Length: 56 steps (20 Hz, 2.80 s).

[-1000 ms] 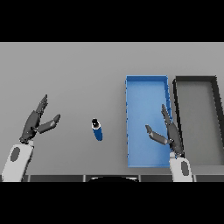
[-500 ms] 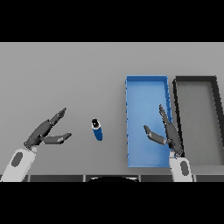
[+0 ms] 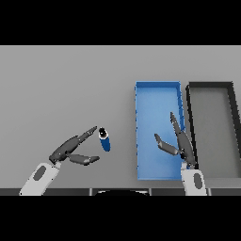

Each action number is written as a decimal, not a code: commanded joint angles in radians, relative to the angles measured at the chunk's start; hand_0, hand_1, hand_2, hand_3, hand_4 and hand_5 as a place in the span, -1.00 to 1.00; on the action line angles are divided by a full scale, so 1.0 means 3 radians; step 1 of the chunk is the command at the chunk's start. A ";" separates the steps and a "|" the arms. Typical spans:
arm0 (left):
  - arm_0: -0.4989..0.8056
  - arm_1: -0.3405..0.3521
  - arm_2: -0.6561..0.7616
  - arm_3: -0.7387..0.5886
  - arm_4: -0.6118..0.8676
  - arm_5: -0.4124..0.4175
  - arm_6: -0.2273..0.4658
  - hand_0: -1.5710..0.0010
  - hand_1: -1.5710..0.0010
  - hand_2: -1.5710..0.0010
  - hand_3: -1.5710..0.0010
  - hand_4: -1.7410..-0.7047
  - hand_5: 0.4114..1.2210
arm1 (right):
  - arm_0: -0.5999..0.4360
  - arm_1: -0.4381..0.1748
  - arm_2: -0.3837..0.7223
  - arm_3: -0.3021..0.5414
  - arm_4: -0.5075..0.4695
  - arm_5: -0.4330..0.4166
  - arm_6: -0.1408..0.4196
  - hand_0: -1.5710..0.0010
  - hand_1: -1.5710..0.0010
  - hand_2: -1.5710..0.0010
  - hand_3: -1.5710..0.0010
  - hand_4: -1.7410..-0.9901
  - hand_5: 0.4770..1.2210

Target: Pick up the blue pipe and place it into the blue bin.

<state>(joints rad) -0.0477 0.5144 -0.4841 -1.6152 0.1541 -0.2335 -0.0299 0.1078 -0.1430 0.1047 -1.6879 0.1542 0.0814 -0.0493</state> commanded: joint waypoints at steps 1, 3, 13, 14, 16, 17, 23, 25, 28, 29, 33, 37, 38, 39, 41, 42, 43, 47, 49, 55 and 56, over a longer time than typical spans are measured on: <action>-0.0055 -0.0056 -0.0015 0.0041 -0.0044 0.0020 -0.0055 1.00 1.00 1.00 1.00 0.02 -0.82 | -0.0007 -0.0002 -0.0007 -0.0011 -0.0016 0.0007 0.0010 1.00 1.00 1.00 1.00 0.18 -0.53; -0.0101 -0.0196 -0.0064 0.0162 -0.0157 0.0101 -0.0102 1.00 1.00 1.00 1.00 0.01 -0.79 | -0.0010 -0.0002 -0.0026 -0.0024 -0.0065 0.0026 0.0042 1.00 1.00 1.00 1.00 0.16 -0.53; -0.0442 -0.0758 -0.0219 0.0721 -0.0475 0.0323 -0.0232 1.00 1.00 1.00 1.00 0.12 -0.80 | 0.0065 -0.0028 -0.0043 -0.0070 -0.0050 0.0015 0.0035 1.00 1.00 1.00 1.00 0.11 -0.49; -0.0473 -0.0813 -0.0206 0.0789 -0.0422 0.0282 -0.0254 1.00 1.00 1.00 1.00 0.09 -0.78 | 0.0095 -0.0036 -0.0039 -0.0055 -0.0035 0.0020 0.0010 1.00 1.00 1.00 1.00 0.13 -0.50; -0.0525 -0.0936 -0.0184 0.0917 -0.0327 0.0225 -0.0280 1.00 1.00 0.97 0.98 0.01 -0.69 | 0.0102 -0.0028 -0.0025 -0.0066 -0.0027 0.0023 -0.0008 1.00 1.00 1.00 1.00 0.12 -0.50; -0.0505 -0.0960 -0.0164 0.0927 -0.0276 0.0205 -0.0322 1.00 1.00 0.90 0.91 -0.03 -0.62 | 0.0081 -0.0018 -0.0033 -0.0038 -0.0053 0.0034 -0.0009 1.00 1.00 1.00 1.00 0.12 -0.50; -0.0450 -0.1121 -0.0150 0.0942 -0.0143 0.0149 -0.0380 -0.20 -0.30 -0.38 -0.40 -0.64 0.50 | 0.0088 -0.0048 -0.0043 -0.0019 -0.0027 0.0029 -0.0039 1.00 1.00 1.00 1.00 0.15 -0.50; -0.0413 -0.1082 -0.0185 0.0857 -0.0151 0.0171 -0.0330 -0.49 -0.55 -0.61 -0.59 -0.76 0.68 | 0.0041 -0.0049 -0.0046 -0.0027 -0.0051 0.0042 0.0015 1.00 1.00 1.00 1.00 0.16 -0.49; -0.0377 -0.1108 -0.0256 0.0795 -0.0223 0.0242 -0.0402 -0.74 -0.77 -0.80 -0.76 -0.86 0.84 | 0.0006 -0.0037 -0.0037 -0.0024 -0.0009 0.0006 0.0019 1.00 1.00 1.00 1.00 0.21 -0.50; -0.0397 -0.1105 -0.0245 0.0744 -0.0205 0.0254 -0.0406 -0.79 -0.82 -0.84 -0.79 -0.88 0.87 | 0.0030 -0.0041 -0.0022 -0.0047 0.0025 -0.0009 0.0011 1.00 1.00 1.00 1.00 0.23 -0.50; -0.0460 -0.1173 -0.0285 0.0487 -0.0179 0.0283 -0.0493 -0.91 -0.93 -0.93 -0.84 -0.94 0.95 | 0.0010 -0.0045 -0.0044 -0.0010 0.0005 -0.0001 -0.0013 1.00 1.00 1.00 1.00 0.23 -0.51; -0.0588 -0.1222 -0.0285 0.0282 -0.0097 0.0252 -0.0365 -0.96 -0.97 -0.97 -0.85 -0.96 0.98 | -0.0005 -0.0096 -0.0034 -0.0010 0.0060 0.0007 -0.0012 1.00 1.00 1.00 1.00 0.23 -0.46; -0.0633 -0.1225 -0.0291 0.0218 -0.0088 0.0243 -0.0312 -0.97 -0.98 -0.98 -0.84 -0.96 0.98 | 0.0006 -0.0118 -0.0053 0.0026 0.0046 0.0027 -0.0020 1.00 1.00 1.00 1.00 0.23 -0.45; -0.0642 -0.1223 -0.0312 0.0173 -0.0094 0.0236 -0.0263 -0.98 -0.98 -0.98 -0.84 -0.96 0.99 | 0.0018 -0.0079 -0.0025 0.0052 0.0078 0.0004 -0.0034 1.00 1.00 1.00 1.00 0.24 -0.45; -0.0679 -0.1230 -0.0323 0.0103 -0.0055 0.0214 -0.0142 -0.99 -0.99 -0.99 -0.84 -0.97 0.99 | 0.0016 -0.0106 -0.0060 0.0035 0.0055 0.0005 -0.0068 1.00 1.00 1.00 1.00 0.24 -0.44; -0.0668 -0.1244 -0.0355 0.0039 -0.0055 0.0221 -0.0097 -0.99 -0.99 -0.99 -0.84 -0.97 0.99 | 0.0009 -0.0090 -0.0047 0.0062 0.0077 -0.0010 -0.0083 1.00 1.00 1.00 1.00 0.25 -0.44; -0.0707 -0.1243 -0.0340 0.0021 -0.0046 0.0231 -0.0029 -0.99 -0.99 -0.99 -0.84 -0.97 0.99 | 0.0056 -0.0066 -0.0020 0.0021 0.0068 0.0005 -0.0122 1.00 1.00 1.00 1.00 0.25 -0.43; -0.0696 -0.1209 -0.0359 -0.0008 -0.0075 0.0233 0.0119 -1.00 -1.00 -1.00 -0.83 -0.98 1.00 | -0.0056 -0.0133 -0.0041 0.0063 -0.0003 0.0111 -0.0065 1.00 1.00 1.00 1.00 0.26 -0.43; -0.0705 -0.1230 -0.0360 0.0036 -0.0093 0.0237 0.0147 -1.00 -1.00 -1.00 -0.84 -0.98 1.00 | -0.0165 -0.0183 -0.0065 0.0142 -0.0051 0.0185 -0.0042 1.00 1.00 1.00 1.00 0.30 -0.43; -0.0734 -0.1233 -0.0310 0.0066 -0.0062 0.0209 0.0092 -1.00 -1.00 -1.00 -0.83 -0.98 1.00 | -0.0262 -0.0260 -0.0152 0.0106 -0.0528 0.0575 -0.0216 1.00 1.00 1.00 1.00 0.37 -0.54; -0.0719 -0.1221 -0.0324 0.0037 -0.0062 0.0192 0.0082 -1.00 -1.00 -1.00 -0.83 -0.98 1.00 | -0.0271 -0.0274 -0.0148 0.0018 -0.0753 0.0748 -0.0203 1.00 1.00 1.00 1.00 0.36 -0.62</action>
<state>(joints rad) -0.2631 0.1482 -0.5813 -1.6042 0.1376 -0.1782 -0.0075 0.0262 -0.2254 0.0604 -1.6827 -0.0725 0.3064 -0.1160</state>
